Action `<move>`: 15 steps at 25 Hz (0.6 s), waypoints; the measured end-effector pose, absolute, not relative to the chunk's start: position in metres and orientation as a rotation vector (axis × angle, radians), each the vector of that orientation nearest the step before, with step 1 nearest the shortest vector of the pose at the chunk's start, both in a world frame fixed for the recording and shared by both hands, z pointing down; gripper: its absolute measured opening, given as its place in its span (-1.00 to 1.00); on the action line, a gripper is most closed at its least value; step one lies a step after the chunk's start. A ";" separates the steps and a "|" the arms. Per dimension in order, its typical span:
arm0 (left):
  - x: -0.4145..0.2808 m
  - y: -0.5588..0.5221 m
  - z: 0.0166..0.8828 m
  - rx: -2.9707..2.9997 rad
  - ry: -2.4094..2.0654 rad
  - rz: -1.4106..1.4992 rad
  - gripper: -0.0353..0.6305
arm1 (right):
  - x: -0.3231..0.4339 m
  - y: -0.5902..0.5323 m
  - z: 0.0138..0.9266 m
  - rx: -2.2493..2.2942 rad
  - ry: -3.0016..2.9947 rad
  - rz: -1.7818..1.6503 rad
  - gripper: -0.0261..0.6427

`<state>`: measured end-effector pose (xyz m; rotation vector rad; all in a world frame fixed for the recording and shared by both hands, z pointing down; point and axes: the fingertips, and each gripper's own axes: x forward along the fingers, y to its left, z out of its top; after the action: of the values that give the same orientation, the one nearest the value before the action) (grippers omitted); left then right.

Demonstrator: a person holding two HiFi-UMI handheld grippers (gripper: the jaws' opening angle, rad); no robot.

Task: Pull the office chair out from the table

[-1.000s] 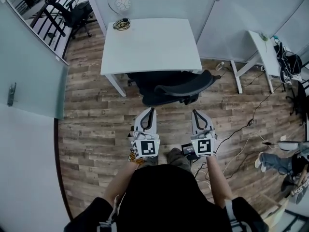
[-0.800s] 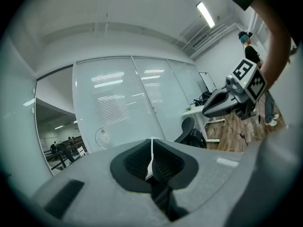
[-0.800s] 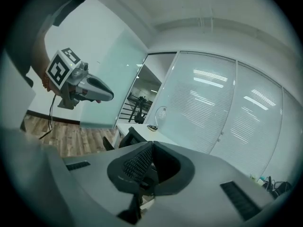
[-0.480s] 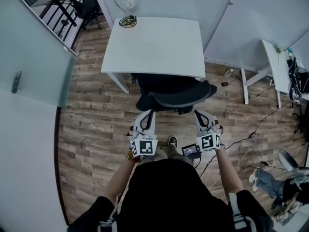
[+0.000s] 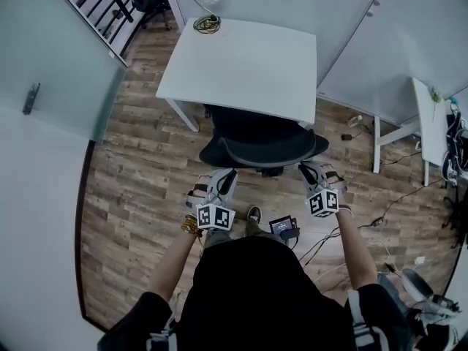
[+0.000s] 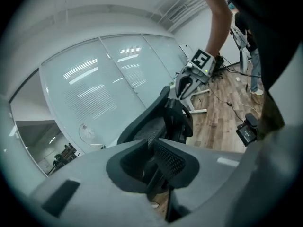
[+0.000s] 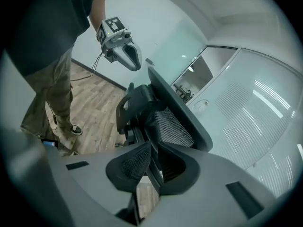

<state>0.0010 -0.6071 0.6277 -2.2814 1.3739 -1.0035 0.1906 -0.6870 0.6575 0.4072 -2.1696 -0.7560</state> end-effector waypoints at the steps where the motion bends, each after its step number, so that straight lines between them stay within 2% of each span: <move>1: 0.002 -0.609 0.635 -2.287 1.350 -1.040 -0.75 | 0.193 -0.693 0.662 0.385 -2.155 -0.758 -0.87; 3: 0.002 -0.612 0.651 -2.290 1.307 -1.122 -0.60 | 0.197 -0.702 0.671 0.328 -2.116 -0.772 -0.65; 4: 0.002 -0.613 0.659 -2.283 1.285 -1.163 -0.56 | 0.199 -0.705 0.677 0.295 -2.093 -0.783 -0.60; 9: 0.004 -0.622 0.687 -2.243 1.179 -1.302 -0.48 | 0.207 -0.718 0.699 0.168 -2.009 -0.813 -0.50; 15: 0.005 -0.628 0.708 -2.230 1.099 -1.396 -0.45 | 0.208 -0.727 0.716 0.104 -1.958 -0.817 -0.49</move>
<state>0.0046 -0.6283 0.7078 -2.2298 1.0994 -1.3963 0.2077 -0.7268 0.7163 0.1038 -1.9579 -0.8166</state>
